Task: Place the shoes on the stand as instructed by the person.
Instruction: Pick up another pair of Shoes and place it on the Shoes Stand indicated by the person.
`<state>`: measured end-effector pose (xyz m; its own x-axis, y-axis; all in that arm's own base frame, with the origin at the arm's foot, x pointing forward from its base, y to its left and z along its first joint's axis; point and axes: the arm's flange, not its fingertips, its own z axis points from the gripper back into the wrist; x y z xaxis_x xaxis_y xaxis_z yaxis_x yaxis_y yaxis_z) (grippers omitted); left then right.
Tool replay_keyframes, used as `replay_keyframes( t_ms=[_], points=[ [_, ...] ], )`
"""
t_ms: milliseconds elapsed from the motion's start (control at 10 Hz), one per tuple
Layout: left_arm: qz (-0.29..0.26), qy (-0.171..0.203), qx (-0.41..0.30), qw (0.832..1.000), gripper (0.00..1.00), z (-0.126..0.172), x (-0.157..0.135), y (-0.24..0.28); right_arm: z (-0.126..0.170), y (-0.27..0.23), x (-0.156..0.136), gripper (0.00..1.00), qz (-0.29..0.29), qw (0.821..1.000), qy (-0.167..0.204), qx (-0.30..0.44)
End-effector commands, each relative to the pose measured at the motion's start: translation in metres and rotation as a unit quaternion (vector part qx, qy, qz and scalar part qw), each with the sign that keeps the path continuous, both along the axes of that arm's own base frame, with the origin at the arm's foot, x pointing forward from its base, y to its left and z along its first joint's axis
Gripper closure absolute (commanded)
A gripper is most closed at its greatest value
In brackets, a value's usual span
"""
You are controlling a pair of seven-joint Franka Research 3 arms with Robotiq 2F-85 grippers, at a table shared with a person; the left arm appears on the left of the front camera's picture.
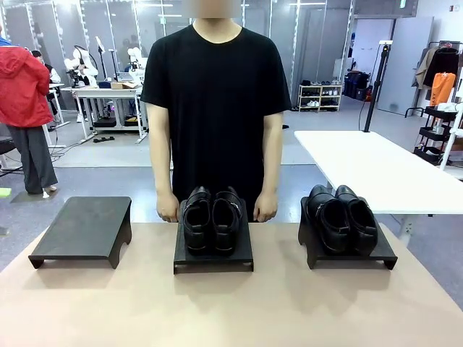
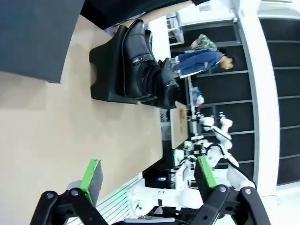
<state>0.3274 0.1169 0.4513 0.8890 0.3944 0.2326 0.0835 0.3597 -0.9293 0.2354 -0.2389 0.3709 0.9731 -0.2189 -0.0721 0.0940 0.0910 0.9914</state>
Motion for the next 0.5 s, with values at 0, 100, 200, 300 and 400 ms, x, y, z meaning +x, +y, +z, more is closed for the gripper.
replay_keyframes(
  t_ms=[0, 100, 200, 300, 400],
  points=[
    [-0.011, -0.001, -0.034, 0.999, 0.0, -0.053, -0.067, -0.013, 0.001, 0.0, -0.002, 0.0, 0.003, 1.0, -0.005, 0.0],
    [-0.004, 0.009, -0.037, 0.999, 0.0, -0.06, -0.078, -0.008, 0.001, 0.0, -0.002, 0.0, 0.003, 1.0, -0.005, 0.0],
    [-0.002, 0.044, -0.01, 0.999, 0.0, -0.063, -0.076, -0.008, 0.001, 0.0, -0.002, 0.0, 0.003, 1.0, -0.005, 0.0],
    [-0.002, 0.067, 0.005, 0.998, 0.0, -0.061, -0.066, -0.011, 0.001, 0.0, -0.002, 0.0, 0.003, 1.0, -0.005, 0.0],
    [0.006, 0.025, -0.038, 0.999, 0.0, -0.036, -0.026, 0.042, 0.001, 0.0, -0.002, 0.0, 0.003, 1.0, -0.005, 0.0]
  ],
)
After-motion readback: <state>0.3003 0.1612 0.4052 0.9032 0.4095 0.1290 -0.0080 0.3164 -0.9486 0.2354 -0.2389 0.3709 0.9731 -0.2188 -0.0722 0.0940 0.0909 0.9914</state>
